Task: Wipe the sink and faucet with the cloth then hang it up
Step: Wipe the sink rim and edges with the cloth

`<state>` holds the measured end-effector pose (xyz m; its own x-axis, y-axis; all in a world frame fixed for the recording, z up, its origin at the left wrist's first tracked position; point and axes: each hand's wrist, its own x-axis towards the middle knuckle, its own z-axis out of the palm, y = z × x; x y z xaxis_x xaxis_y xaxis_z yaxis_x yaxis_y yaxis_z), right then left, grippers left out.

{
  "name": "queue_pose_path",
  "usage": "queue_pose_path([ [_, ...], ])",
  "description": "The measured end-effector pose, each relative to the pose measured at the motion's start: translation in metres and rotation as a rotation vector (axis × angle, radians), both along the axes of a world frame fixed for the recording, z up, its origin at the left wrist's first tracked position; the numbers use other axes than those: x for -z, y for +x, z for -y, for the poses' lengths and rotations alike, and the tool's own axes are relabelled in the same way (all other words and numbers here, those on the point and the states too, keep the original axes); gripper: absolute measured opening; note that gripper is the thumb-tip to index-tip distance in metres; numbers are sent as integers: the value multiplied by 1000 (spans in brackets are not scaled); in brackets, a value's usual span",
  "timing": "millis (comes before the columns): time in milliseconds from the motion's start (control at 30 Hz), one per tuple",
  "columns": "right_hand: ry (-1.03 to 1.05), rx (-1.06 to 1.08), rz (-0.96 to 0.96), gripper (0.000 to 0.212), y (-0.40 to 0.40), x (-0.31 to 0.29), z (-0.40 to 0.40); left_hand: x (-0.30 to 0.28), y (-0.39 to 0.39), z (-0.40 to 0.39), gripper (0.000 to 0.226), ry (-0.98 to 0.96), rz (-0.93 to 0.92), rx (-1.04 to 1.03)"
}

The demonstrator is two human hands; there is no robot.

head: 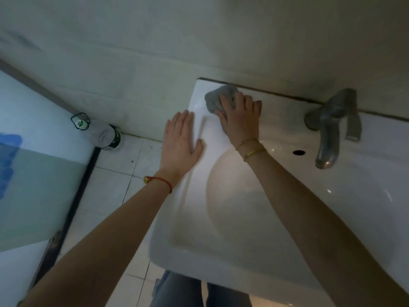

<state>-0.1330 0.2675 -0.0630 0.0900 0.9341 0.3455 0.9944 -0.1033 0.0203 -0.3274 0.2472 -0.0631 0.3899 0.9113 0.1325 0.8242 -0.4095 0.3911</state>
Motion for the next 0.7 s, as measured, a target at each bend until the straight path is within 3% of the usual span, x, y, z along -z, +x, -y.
queue_pose_path([
  [100,8,-22,15,41,35,17,12,5,0,2,66,-6,11,2],
  [200,45,217,-48,44,74,19,38,5,2,2,64,-7,35,-12],
  [300,96,363,-78,40,59,22,34,4,3,4,64,-7,46,-24],
  [467,84,7,-91,36,4,24,-10,6,2,2,65,1,28,-20],
  [567,77,-118,-15,37,31,22,-1,5,1,2,64,-2,27,-18],
  [700,113,205,-92,39,87,24,52,4,3,3,63,-2,39,-19],
])
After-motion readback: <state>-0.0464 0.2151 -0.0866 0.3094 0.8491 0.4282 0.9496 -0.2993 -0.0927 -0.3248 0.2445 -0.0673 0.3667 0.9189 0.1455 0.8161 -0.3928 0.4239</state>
